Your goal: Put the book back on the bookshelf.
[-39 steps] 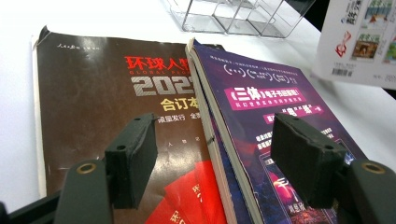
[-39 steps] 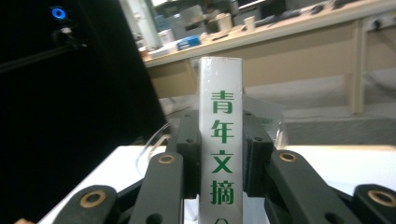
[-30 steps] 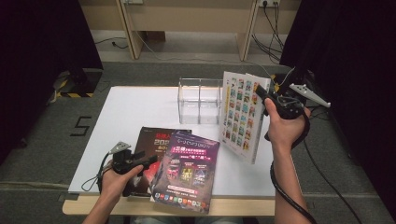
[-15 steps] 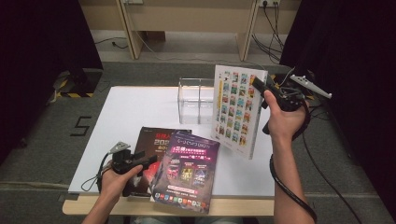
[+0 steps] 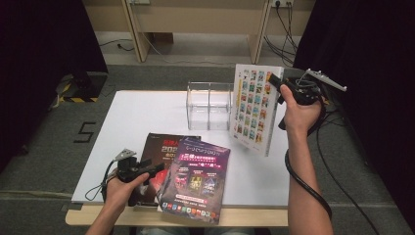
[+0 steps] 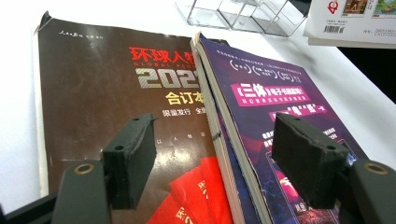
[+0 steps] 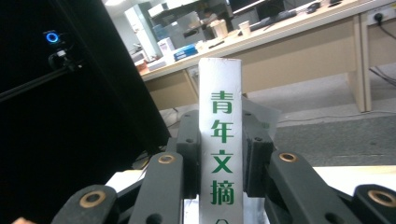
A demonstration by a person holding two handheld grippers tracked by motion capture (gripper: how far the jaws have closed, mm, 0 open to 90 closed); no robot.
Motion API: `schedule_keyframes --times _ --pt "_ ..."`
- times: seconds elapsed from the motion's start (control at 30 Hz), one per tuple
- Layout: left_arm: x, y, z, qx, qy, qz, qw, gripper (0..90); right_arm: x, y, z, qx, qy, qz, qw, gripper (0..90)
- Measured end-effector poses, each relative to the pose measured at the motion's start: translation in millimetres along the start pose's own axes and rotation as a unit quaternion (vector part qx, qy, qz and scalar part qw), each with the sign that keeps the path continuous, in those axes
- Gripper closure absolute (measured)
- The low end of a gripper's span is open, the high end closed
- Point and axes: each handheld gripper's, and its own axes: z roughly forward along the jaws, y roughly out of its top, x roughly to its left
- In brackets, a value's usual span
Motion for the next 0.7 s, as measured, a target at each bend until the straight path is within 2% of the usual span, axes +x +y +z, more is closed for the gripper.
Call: schedule_keyframes --times 0.23,0.5,0.7 --pt "-0.9 0.0 -0.1 0.0 -0.001 0.001 1.0 29.8 -1.0 1.1 5.0 -0.006 -0.017 -0.009 0.9998 73.8" --pt "-0.3 -0.8 -0.3 0.001 -0.002 -0.002 1.0 29.8 11.5 2.0 22.4 -0.006 -0.039 -0.041 0.9984 73.8" --pt "-0.3 -0.8 -0.3 0.001 -0.003 -0.003 1.0 29.8 12.0 3.1 37.4 -0.009 -0.054 -0.043 0.9976 73.8"
